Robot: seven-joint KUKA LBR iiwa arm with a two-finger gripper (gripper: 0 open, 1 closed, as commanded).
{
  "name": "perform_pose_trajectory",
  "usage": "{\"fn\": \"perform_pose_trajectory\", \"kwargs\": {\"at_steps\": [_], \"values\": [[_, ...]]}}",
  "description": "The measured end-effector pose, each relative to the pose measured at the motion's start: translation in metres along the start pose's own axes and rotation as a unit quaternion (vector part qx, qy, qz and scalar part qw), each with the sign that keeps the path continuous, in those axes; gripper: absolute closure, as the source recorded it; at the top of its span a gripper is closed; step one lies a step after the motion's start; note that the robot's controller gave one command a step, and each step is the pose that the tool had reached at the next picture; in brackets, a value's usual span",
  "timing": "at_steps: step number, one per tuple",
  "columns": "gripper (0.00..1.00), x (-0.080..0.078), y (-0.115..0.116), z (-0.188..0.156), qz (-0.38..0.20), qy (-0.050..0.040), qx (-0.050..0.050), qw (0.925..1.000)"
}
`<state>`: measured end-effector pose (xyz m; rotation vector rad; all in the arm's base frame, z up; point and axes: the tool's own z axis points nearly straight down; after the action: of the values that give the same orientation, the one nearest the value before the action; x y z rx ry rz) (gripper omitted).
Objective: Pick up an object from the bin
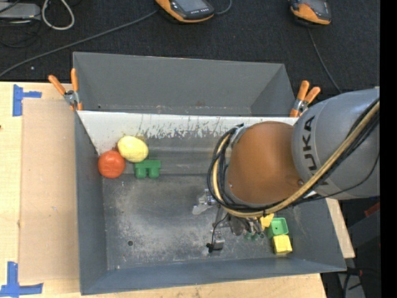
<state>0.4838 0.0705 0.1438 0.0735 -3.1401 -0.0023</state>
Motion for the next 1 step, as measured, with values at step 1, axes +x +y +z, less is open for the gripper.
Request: {"fn": "perform_pose_trajectory", "kwargs": {"at_steps": [1], "values": [[0.00,-0.0081,-0.0181,-0.0335,-0.012,0.0007,0.000,0.9999]]}}
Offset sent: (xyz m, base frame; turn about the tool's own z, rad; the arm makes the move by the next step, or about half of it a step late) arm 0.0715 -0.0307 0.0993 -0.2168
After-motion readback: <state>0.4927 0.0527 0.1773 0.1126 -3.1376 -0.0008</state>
